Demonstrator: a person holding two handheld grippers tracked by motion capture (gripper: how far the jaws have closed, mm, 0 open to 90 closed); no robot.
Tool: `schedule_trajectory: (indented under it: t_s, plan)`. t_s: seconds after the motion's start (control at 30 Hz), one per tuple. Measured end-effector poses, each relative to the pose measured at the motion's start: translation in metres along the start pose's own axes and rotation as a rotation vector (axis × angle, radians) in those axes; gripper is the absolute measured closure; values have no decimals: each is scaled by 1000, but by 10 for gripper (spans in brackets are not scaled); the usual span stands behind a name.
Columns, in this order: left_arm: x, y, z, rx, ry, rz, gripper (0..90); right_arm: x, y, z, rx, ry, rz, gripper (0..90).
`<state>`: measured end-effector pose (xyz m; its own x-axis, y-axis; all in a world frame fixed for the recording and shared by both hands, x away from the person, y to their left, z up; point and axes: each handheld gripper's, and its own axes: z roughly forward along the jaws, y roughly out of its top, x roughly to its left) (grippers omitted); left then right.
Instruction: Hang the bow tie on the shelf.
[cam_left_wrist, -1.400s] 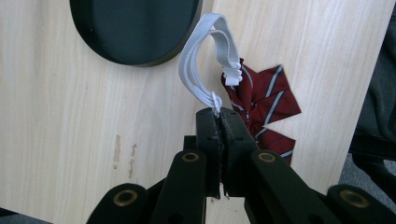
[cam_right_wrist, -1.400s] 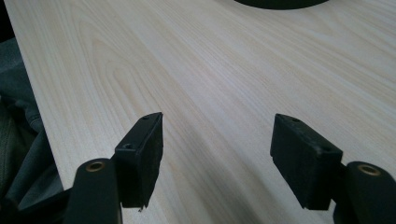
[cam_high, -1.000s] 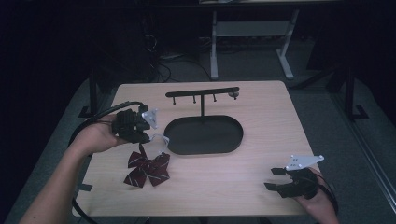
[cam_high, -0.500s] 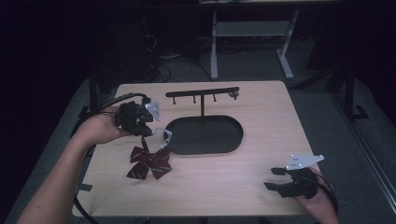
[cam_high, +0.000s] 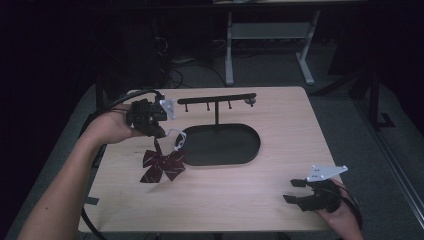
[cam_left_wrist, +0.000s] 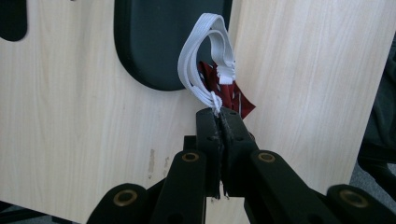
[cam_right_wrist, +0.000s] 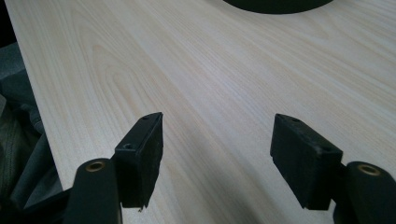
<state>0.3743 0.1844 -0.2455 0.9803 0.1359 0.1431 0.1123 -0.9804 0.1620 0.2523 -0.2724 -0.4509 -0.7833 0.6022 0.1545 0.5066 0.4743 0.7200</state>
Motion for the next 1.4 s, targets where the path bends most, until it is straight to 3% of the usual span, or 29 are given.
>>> schedule_trajectory:
  t_s: [1.4]
  plan:
    - [40,37,-18,4,1,9,877,-5,-2,-2,-13,3,16,340]
